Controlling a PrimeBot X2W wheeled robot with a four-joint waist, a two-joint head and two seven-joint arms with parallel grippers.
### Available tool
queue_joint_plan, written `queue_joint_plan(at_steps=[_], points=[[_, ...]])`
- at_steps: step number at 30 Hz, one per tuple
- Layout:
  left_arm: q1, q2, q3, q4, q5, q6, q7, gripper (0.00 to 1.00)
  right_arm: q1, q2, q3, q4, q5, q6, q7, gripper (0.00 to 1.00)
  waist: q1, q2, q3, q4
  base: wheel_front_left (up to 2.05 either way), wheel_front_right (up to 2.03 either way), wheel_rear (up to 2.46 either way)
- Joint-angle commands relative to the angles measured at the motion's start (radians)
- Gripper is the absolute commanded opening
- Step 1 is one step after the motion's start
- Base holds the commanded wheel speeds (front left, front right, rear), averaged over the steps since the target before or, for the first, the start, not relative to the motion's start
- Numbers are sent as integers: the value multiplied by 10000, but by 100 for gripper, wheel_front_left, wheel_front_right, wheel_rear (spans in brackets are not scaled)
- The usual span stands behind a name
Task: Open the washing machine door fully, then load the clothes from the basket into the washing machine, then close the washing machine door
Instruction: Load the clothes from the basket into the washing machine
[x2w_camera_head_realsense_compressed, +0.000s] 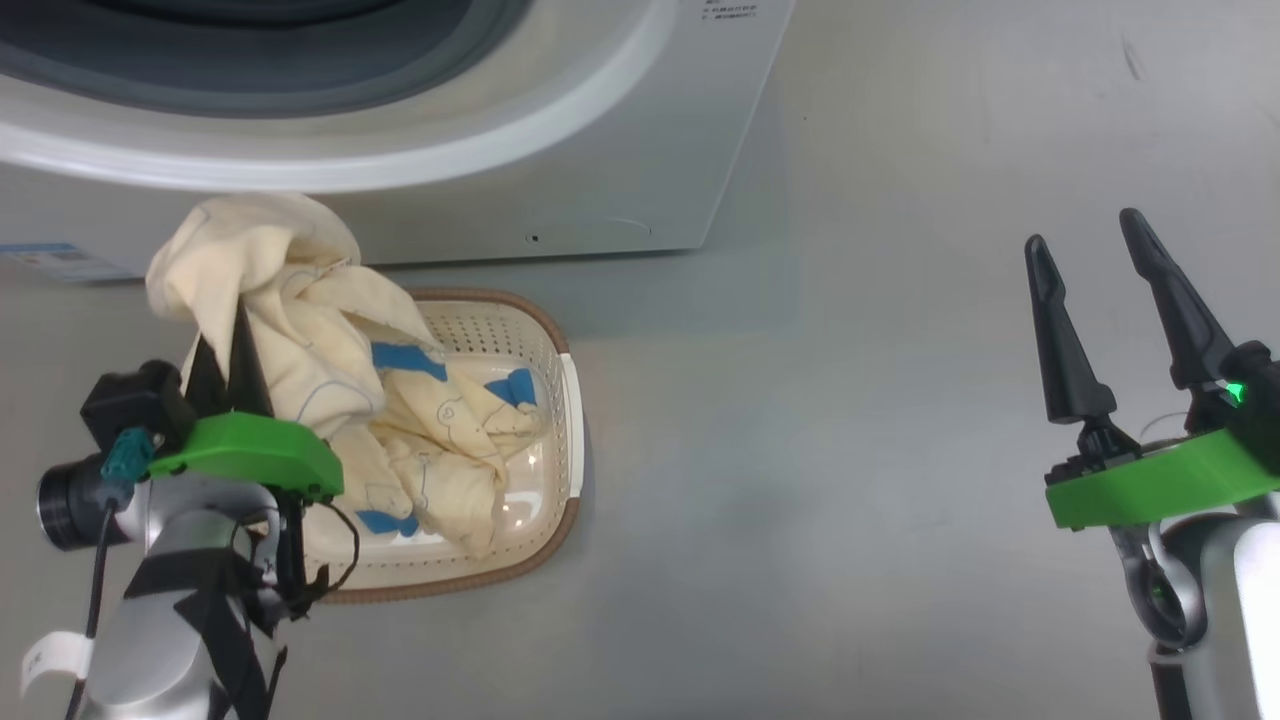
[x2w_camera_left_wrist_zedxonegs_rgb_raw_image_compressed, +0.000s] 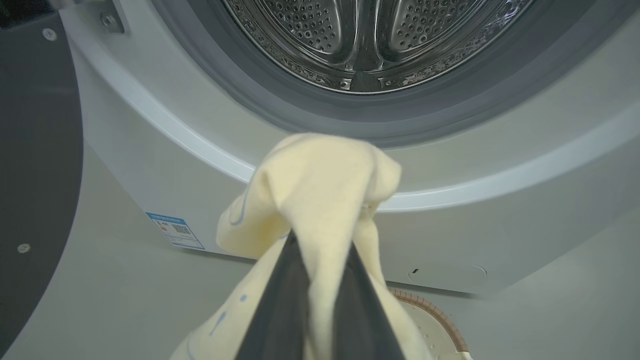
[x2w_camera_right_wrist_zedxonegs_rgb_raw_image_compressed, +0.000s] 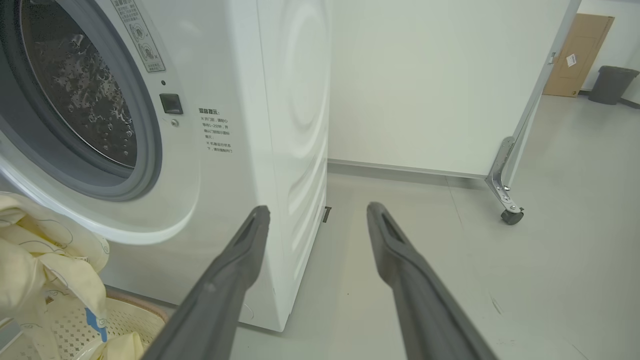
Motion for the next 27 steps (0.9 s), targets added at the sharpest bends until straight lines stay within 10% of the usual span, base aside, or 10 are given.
queue_joint_plan(at_steps=[1, 27], points=[[246, 222, 489, -586, 255, 64, -140, 0, 177, -119, 122, -282, -85, -29, 90, 100, 1, -1, -458, 10, 0, 0, 0], [2797, -70, 601, -2765, 1142, 71, -141, 0, 1676, 138, -60, -299, -269, -29, 588, 100, 1, -1, -2922, 583, 0, 0, 0]])
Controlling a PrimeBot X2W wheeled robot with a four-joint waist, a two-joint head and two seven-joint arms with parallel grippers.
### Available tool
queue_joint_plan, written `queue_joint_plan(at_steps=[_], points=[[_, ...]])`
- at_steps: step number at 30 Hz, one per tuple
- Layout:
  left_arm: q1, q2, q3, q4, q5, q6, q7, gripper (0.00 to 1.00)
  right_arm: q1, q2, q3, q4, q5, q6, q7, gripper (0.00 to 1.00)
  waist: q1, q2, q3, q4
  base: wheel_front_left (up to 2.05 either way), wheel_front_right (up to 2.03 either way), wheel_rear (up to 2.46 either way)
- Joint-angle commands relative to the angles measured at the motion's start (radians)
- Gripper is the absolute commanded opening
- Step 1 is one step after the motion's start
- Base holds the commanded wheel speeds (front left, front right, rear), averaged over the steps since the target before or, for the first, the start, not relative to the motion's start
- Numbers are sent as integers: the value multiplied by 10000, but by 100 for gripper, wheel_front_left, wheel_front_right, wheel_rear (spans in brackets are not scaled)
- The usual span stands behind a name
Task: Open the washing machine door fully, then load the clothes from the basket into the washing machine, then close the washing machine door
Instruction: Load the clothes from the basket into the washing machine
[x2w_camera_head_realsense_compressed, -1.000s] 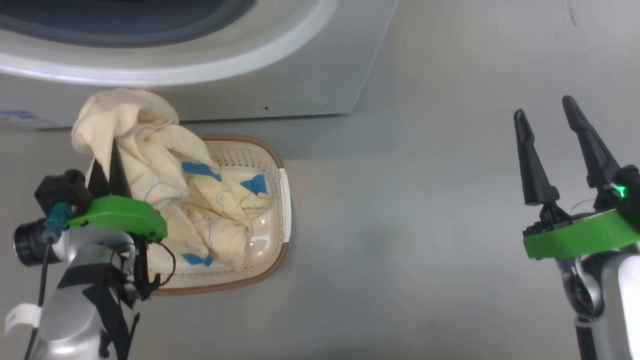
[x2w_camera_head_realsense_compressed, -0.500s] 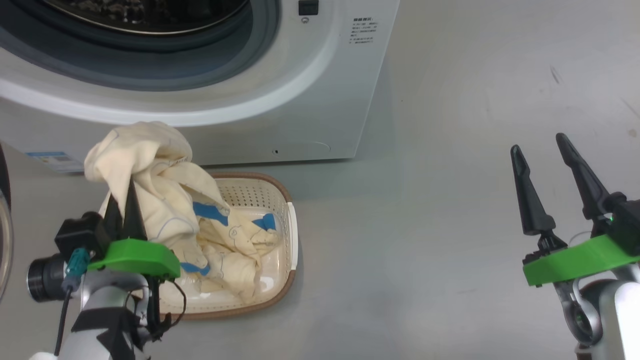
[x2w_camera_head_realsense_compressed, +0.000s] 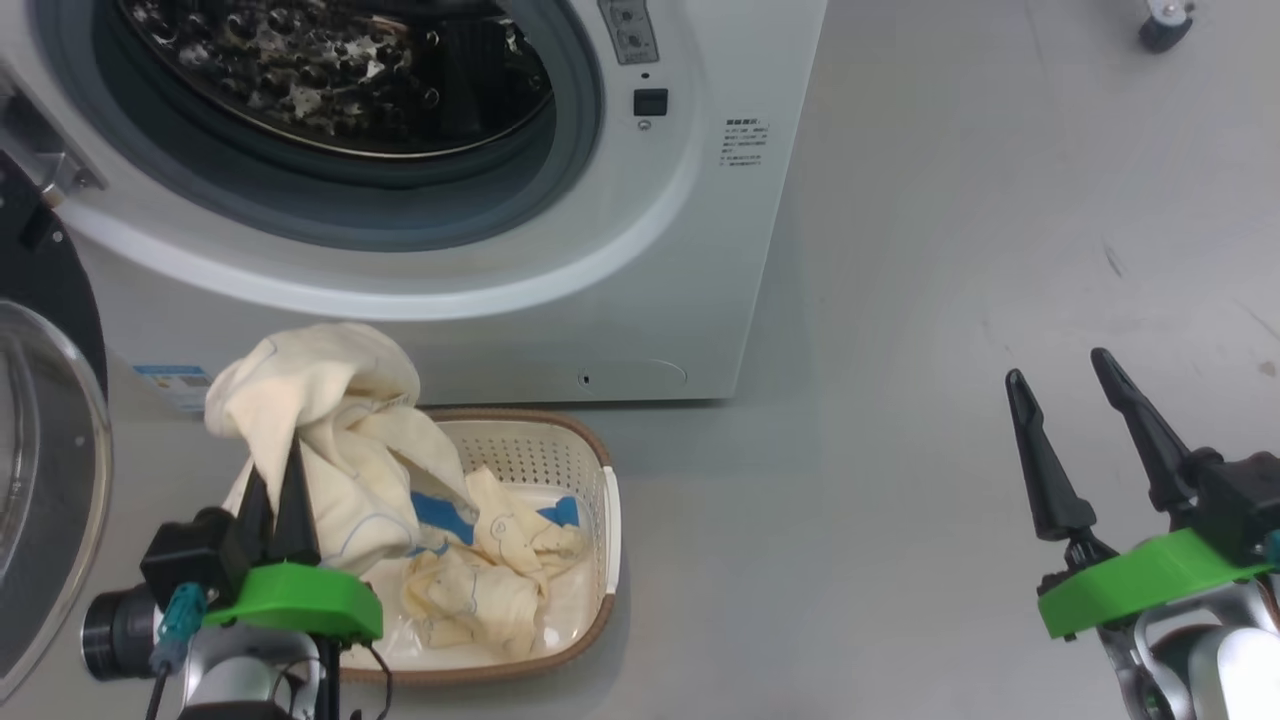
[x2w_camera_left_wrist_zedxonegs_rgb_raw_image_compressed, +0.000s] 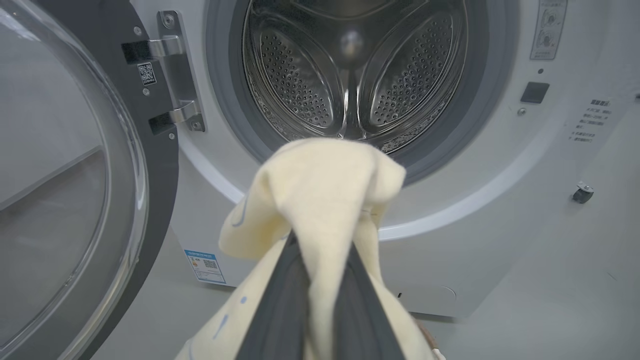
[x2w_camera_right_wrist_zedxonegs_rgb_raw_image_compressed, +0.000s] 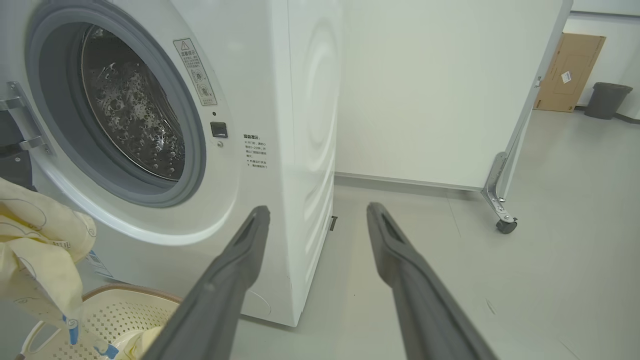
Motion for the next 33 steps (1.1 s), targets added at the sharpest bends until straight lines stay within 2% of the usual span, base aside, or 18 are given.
queue_joint_plan(at_steps=[1, 12, 33], points=[[-115, 209, 341, -432, 85, 41, -139, 0, -48, -79, 169, -423, -104, -29, 71, 100, 1, -1, -232, 85, 0, 0, 0], [524, 289, 148, -965, 58, 160, 109, 0, 451, 42, 218, -708, -122, -29, 307, 100, 1, -1, -758, 158, 0, 0, 0], [469, 296, -26, -1058, -17, 346, 240, 0, 424, 96, 315, -749, -118, -29, 387, 100, 1, -1, -697, 209, 0, 0, 0]])
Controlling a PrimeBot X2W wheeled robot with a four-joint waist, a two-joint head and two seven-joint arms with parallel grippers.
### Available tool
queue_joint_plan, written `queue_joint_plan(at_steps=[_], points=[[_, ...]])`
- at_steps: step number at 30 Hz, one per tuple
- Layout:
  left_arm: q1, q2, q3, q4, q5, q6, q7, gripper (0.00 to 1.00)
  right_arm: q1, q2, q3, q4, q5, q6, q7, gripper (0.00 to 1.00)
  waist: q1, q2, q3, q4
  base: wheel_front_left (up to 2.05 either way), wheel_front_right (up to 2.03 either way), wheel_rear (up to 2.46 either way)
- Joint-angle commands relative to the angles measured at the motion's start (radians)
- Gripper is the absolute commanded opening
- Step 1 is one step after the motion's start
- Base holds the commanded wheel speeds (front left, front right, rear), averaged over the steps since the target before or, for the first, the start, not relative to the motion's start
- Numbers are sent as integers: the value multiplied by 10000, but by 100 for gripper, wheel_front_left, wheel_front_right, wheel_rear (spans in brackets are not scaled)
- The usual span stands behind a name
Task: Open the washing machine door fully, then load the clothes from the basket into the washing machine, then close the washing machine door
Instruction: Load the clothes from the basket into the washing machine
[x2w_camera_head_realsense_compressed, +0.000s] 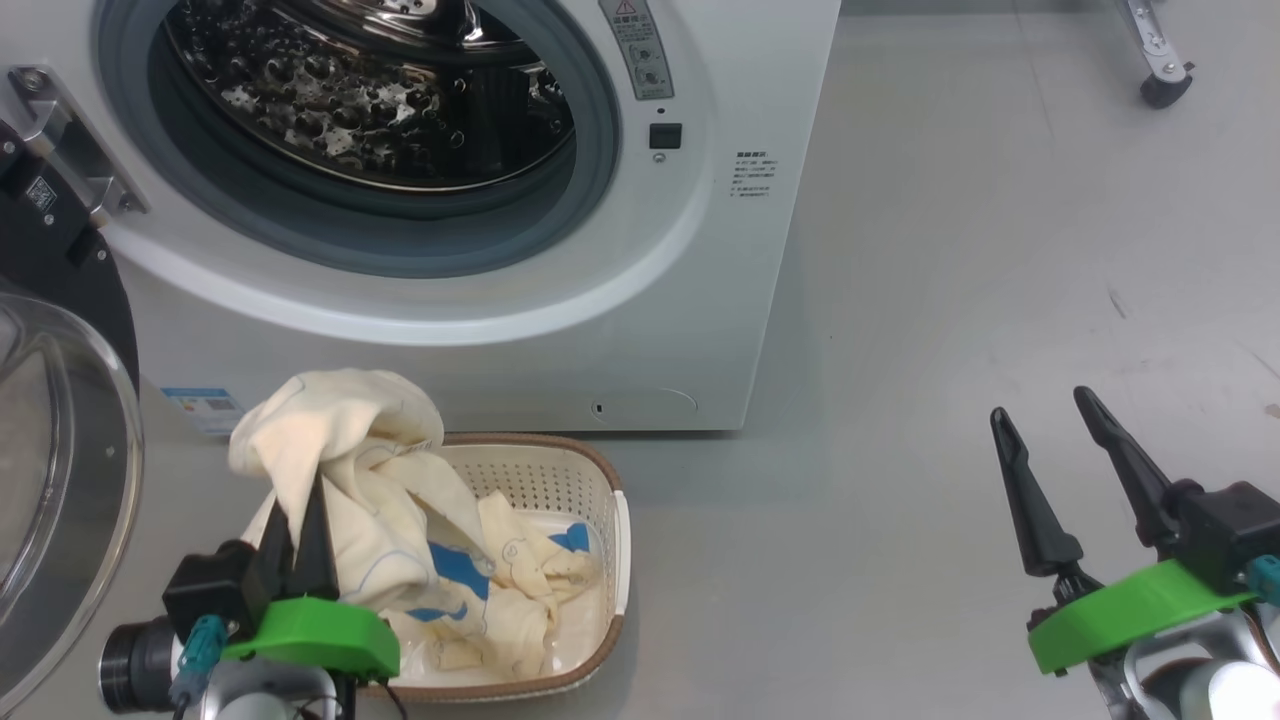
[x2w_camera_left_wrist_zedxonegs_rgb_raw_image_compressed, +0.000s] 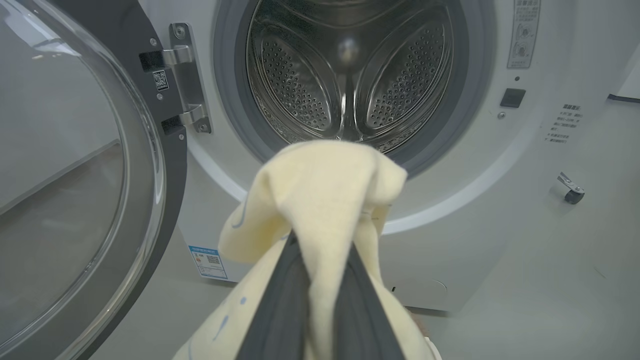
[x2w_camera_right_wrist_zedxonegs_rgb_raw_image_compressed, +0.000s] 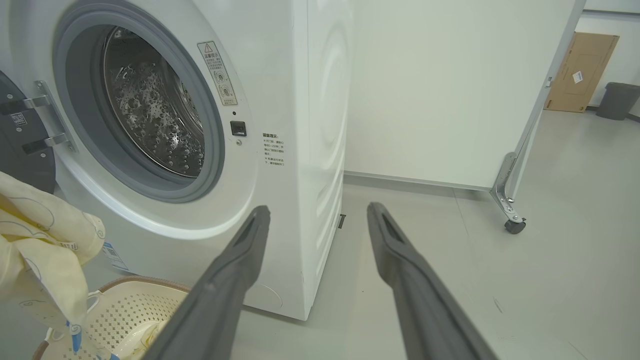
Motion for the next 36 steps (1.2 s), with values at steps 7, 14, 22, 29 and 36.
queue_joint_plan(at_steps=[7, 14, 22, 29, 36], points=[[-775, 274, 452, 79, -279, -43, 251, 0, -379, -48, 387, -382, 8, -29, -22, 100, 0, 0, 215, -221, 0, 0, 0], [-1568, 415, 593, 823, -717, -277, 949, 0, -585, -43, 703, -287, 109, -29, -138, 100, 0, 0, 738, -718, 0, 0, 0], [-2990, 749, 889, 2065, -1453, -773, 2089, 0, -1050, -30, 924, -134, 305, -29, -414, 100, 0, 0, 1807, -1520, 0, 0, 0], [-5013, 1414, 1173, 2877, -1911, -1117, 3436, 0, -1543, -18, 958, 170, 634, -29, -886, 100, 0, 0, 3083, -2153, 0, 0, 0], [-6852, 2116, 1248, 3243, -1929, -1218, 4451, 0, -2085, -15, 1157, 613, 1032, -29, -1347, 100, 0, 0, 4027, -2700, 0, 0, 0]])
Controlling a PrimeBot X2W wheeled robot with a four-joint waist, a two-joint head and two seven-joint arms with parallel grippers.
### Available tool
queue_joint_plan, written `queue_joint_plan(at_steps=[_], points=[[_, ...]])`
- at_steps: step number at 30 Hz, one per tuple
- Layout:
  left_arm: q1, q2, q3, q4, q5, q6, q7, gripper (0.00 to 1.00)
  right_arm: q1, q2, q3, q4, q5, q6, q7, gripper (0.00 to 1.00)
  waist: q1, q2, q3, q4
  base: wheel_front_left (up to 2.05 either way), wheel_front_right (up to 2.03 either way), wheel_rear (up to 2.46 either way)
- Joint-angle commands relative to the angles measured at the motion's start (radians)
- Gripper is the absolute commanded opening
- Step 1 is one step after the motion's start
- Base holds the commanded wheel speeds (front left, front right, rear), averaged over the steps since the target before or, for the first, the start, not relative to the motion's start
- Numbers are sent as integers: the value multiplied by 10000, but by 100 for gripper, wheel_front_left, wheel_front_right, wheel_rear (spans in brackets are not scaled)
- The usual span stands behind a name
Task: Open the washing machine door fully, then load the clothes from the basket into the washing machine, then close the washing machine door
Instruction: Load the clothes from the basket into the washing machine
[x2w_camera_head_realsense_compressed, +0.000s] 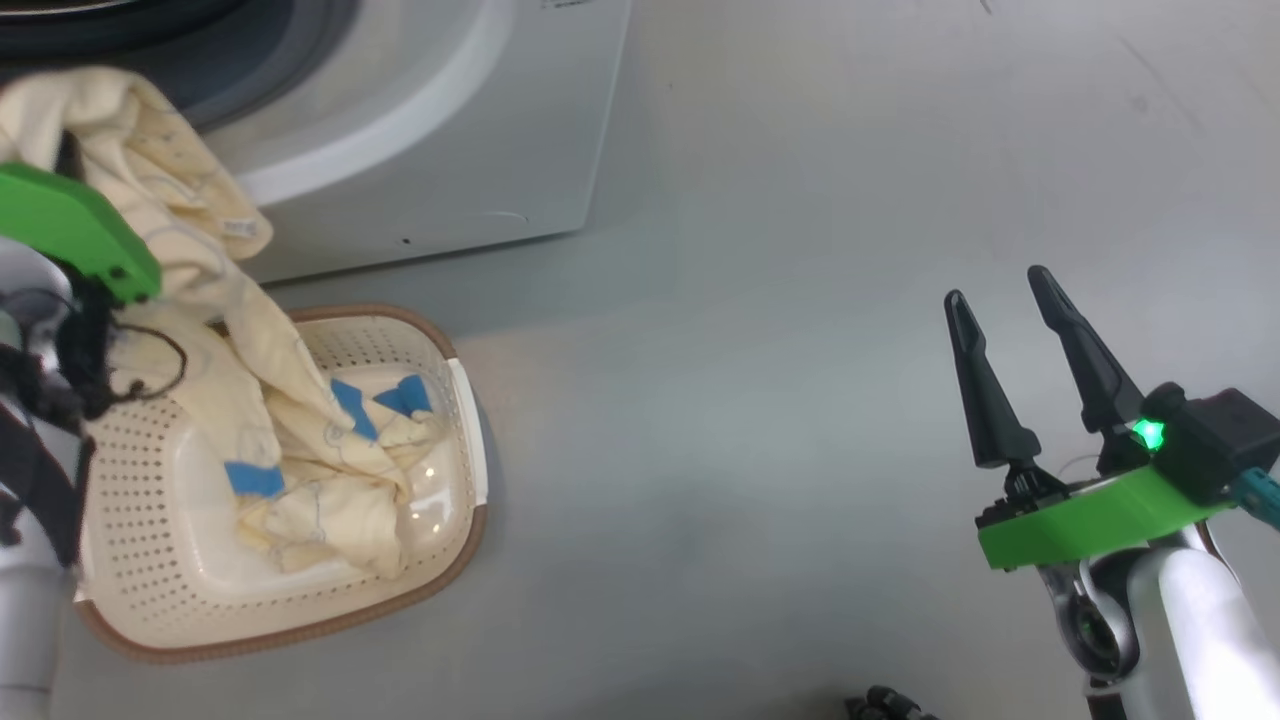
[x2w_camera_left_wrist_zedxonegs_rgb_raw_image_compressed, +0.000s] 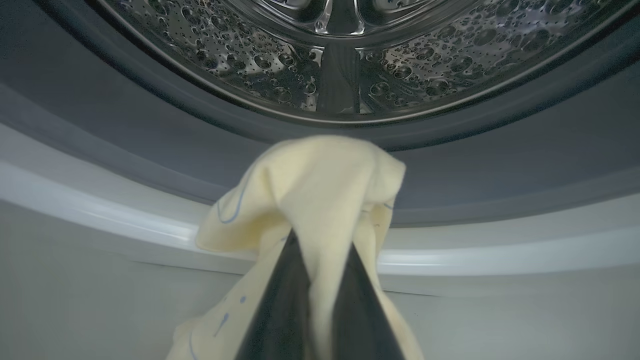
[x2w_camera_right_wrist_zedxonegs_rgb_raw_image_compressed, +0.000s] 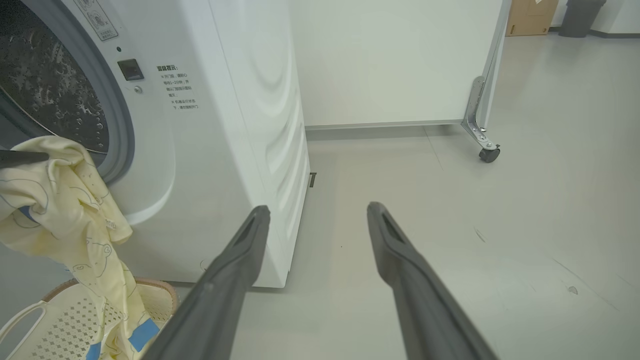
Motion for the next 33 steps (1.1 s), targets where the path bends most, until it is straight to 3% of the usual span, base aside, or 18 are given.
queue_joint_plan(at_steps=[1, 11, 19, 26, 32, 33], points=[[-543, 612, 371, -306, 32, -10, 126, 0, -209, -39, 226, -233, 97, -29, -136, 100, -3, 0, 565, -481, 0, 0, 0], [-2828, 1845, 335, -298, 276, 9, 1746, 0, -787, -38, 560, 257, 287, -29, -553, 100, -3, 0, 1661, -1130, 0, 0, 0], [-4220, 2860, 198, -641, 797, -128, 1999, 0, -1137, -38, 893, 358, 589, -29, -629, 100, -3, 0, 2374, -1419, 0, 0, 0], [-5349, 3562, -53, -858, 1555, -389, 829, 0, -1398, -38, 1261, 323, 924, -29, -635, 100, -3, 0, 2867, -1660, 0, 0, 0], [-6325, 3756, -60, -840, 1971, -446, -1002, 0, -1575, -38, 1419, 312, 1148, -29, -636, 100, -3, 0, 3267, -1893, 0, 0, 0], [-6614, 3765, -22, -774, 2079, -391, -1686, 0, -1615, -38, 1440, 329, 1228, -29, -636, 100, -3, 0, 3363, -1956, 0, 0, 0]])
